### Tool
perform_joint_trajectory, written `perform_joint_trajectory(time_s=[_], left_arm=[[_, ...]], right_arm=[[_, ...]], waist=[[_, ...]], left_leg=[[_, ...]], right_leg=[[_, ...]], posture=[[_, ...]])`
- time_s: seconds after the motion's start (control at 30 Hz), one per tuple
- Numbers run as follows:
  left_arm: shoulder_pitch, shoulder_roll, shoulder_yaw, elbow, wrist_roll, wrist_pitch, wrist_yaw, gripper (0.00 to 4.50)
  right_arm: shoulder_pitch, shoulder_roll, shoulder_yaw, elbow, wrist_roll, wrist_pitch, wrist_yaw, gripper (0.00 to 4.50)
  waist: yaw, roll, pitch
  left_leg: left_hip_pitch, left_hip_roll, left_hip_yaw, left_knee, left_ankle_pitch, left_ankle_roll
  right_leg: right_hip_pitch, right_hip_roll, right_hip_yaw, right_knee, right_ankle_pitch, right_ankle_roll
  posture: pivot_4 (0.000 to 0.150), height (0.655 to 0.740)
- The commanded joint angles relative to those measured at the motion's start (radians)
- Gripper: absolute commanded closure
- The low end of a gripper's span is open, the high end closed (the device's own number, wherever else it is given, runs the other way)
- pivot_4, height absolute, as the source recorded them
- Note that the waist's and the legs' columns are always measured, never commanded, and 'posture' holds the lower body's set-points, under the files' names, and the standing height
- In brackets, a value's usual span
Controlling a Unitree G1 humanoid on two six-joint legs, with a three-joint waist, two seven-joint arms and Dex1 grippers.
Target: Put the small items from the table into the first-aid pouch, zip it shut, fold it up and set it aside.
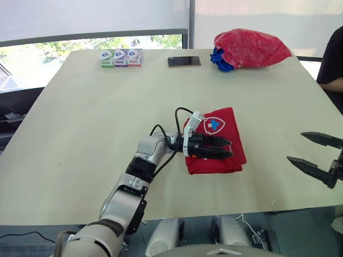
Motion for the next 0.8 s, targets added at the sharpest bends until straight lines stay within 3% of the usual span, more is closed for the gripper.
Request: perform_joint_trajectory(time_s=[0.03, 0.37, 0.63, 0.73, 0.8], left_arm=[[0.005, 0.002, 0.023, -0.032, -0.001, -0.025, 0.013, 0.02], [-0.029, 0.084, 0.113, -0.294, -0.121, 0.062, 0.035, 0.02], [-0.063, 0.281, 0.17, -0.399, -0.149, 0.069, -0.015, 0.02], [-0.079, 0.379, 0.156, -0.398, -0.098, 0.011, -0.049, 0.0], [-0.085, 0.409, 0.138, -0.39, -0.063, -0.027, -0.041, 0.0]], right_arm=[[-0.014, 0.003, -0.003, -0.012, 0.007, -0.015, -0.006, 0.0], [-0.053, 0.006, 0.084, -0.039, 0.021, 0.029, -0.061, 0.0], [-0.182, 0.048, 0.174, -0.063, 0.044, 0.048, -0.151, 0.0], [-0.2, 0.06, 0.197, -0.064, 0.049, 0.049, -0.163, 0.82], [-0.198, 0.062, 0.207, -0.059, 0.042, 0.042, -0.159, 1.75]], waist=[[0.001, 0.0, 0.0], [-0.001, 0.001, 0.001], [-0.002, 0.002, 0.001], [-0.001, 0.001, 0.002], [0.001, 0.002, 0.002]], left_leg=[[0.0, 0.0, 0.0, 0.0, 0.0, 0.0], [-0.001, 0.0, 0.0, 0.0, 0.0, 0.0], [-0.001, 0.0, 0.0, 0.0, 0.0, 0.0], [-0.001, 0.0, 0.0, 0.0, 0.0, 0.0], [-0.001, 0.0, 0.0, 0.0, 0.0, 0.0]], right_leg=[[0.0, 0.0, 0.0, 0.0, 0.0, 0.0], [-0.001, 0.0, 0.0, 0.0, 0.0, 0.0], [-0.002, 0.001, 0.0, 0.0, 0.0, 0.0], [-0.002, 0.001, 0.0, 0.0, 0.0, 0.0], [-0.002, 0.001, -0.001, -0.001, 0.0, 0.0]], posture=[[0.15, 0.74], [0.15, 0.74], [0.15, 0.74], [0.15, 0.74], [0.15, 0.74]])
